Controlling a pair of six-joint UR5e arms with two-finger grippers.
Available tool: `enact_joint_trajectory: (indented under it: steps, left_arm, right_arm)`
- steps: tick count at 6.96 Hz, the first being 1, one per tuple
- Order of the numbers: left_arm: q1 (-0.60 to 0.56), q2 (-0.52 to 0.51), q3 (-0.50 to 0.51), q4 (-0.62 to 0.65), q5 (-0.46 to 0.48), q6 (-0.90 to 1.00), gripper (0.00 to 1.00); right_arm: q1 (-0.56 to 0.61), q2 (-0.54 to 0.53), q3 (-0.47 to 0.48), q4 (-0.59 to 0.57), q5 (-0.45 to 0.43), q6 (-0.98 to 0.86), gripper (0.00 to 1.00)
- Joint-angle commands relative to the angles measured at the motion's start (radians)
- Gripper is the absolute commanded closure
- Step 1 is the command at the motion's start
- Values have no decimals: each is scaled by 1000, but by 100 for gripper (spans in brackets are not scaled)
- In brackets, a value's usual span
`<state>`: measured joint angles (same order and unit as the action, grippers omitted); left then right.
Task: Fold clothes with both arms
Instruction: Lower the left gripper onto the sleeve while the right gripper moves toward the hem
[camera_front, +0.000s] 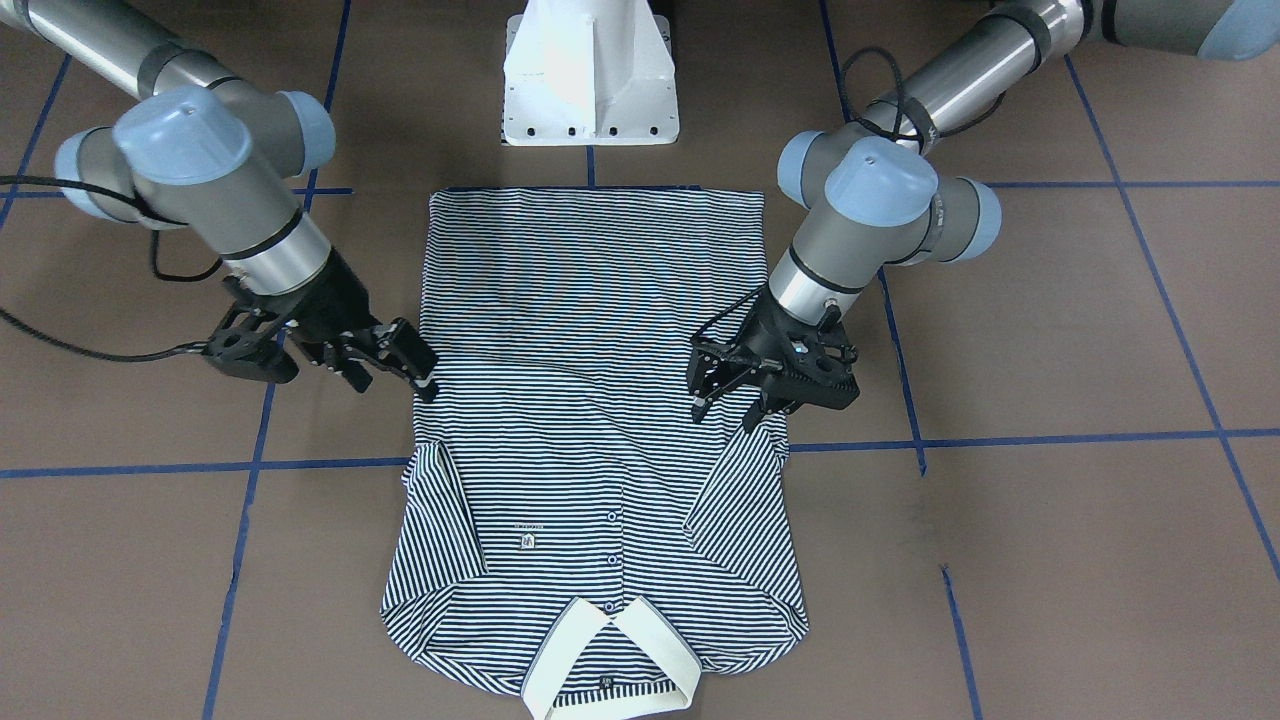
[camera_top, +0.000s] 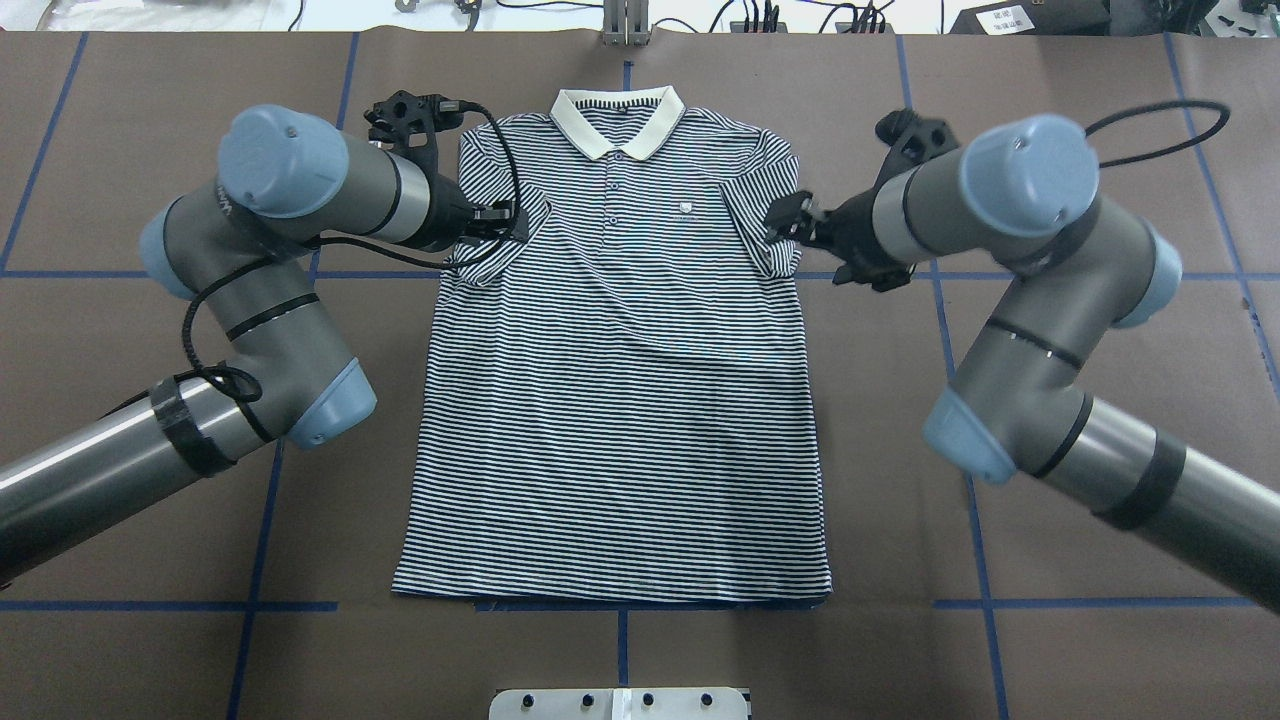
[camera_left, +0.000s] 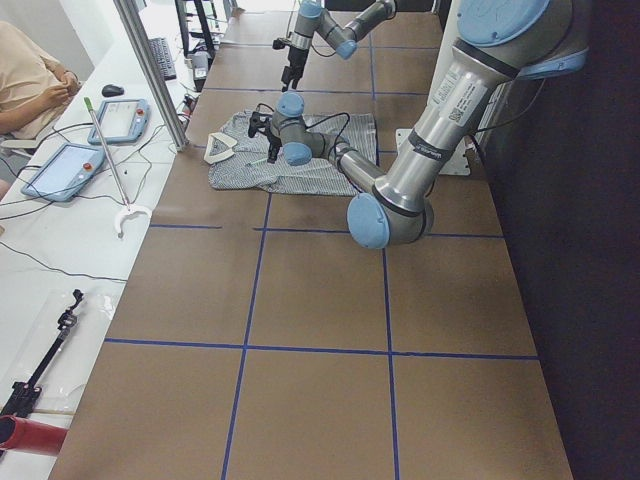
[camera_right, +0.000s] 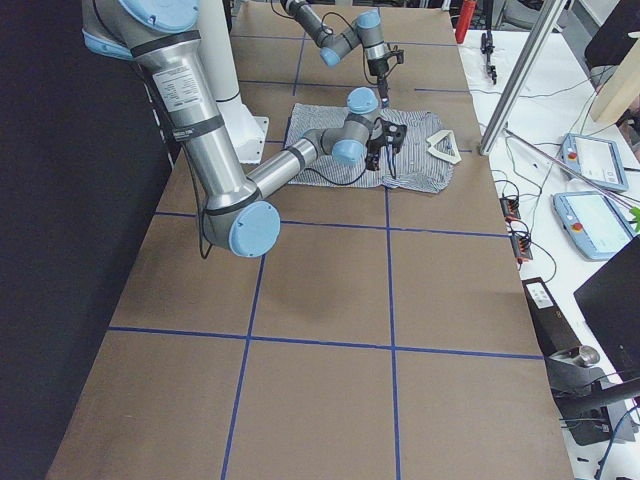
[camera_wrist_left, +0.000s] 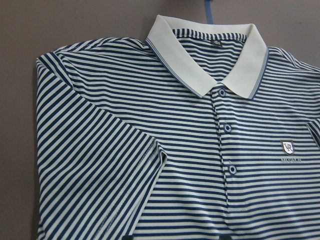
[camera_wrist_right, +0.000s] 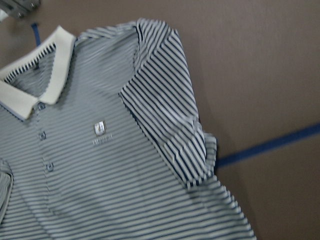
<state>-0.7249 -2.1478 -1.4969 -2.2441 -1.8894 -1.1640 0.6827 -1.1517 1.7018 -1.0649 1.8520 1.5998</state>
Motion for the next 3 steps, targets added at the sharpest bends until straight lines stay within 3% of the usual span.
enact_joint_trajectory:
  steps: [1, 2, 3]
  left_arm:
    - [-2, 130, -148, 0, -4, -5, 30]
    - [-4, 141, -155, 0, -19, -2, 30]
    - [-4, 141, -155, -2, -22, -6, 30]
  right_arm:
    - [-281, -55, 231, -275, -260, 180, 9]
    - [-380, -125, 287, -300, -325, 294, 16]
    - [-464, -138, 286, -317, -405, 345, 17]
